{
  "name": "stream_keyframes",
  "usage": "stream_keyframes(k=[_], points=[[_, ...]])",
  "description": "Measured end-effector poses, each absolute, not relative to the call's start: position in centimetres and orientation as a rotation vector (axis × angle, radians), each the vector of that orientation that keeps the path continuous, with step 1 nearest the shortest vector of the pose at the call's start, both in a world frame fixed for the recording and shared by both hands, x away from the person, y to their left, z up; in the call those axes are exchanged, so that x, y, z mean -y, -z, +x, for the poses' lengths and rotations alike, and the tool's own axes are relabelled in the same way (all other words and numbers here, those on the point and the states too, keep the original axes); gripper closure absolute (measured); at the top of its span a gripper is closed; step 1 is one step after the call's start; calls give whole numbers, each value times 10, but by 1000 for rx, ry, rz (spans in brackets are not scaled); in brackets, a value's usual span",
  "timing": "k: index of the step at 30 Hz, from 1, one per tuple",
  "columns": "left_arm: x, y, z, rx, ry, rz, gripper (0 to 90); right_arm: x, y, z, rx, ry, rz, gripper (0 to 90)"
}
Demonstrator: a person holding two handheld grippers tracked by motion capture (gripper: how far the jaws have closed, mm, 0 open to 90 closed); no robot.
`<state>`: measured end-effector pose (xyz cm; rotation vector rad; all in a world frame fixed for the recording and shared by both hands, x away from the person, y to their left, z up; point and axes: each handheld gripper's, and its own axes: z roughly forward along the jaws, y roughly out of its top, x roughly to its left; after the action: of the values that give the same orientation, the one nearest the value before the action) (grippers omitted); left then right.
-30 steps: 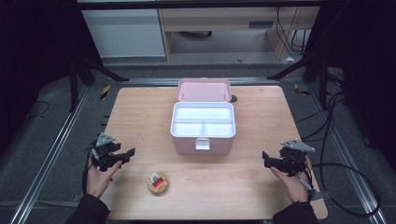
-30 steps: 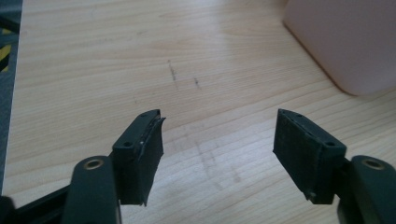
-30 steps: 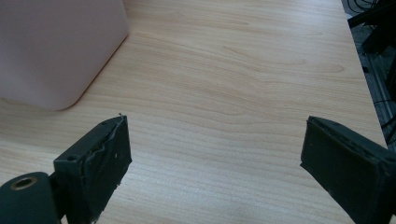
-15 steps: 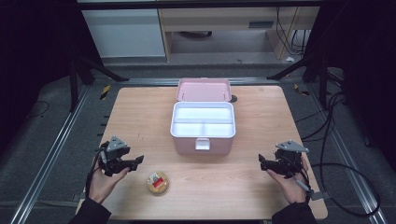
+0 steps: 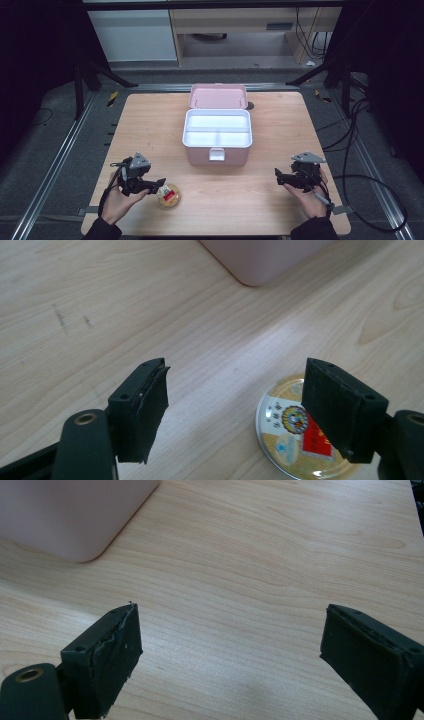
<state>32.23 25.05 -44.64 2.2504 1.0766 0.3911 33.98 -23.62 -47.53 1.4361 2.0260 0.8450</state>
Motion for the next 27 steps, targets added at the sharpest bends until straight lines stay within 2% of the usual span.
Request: stream_keyframes(k=[27], points=[[-213, 468, 313, -980, -230, 2487, 159, 238, 483, 343, -2078, -798, 1454, 76]])
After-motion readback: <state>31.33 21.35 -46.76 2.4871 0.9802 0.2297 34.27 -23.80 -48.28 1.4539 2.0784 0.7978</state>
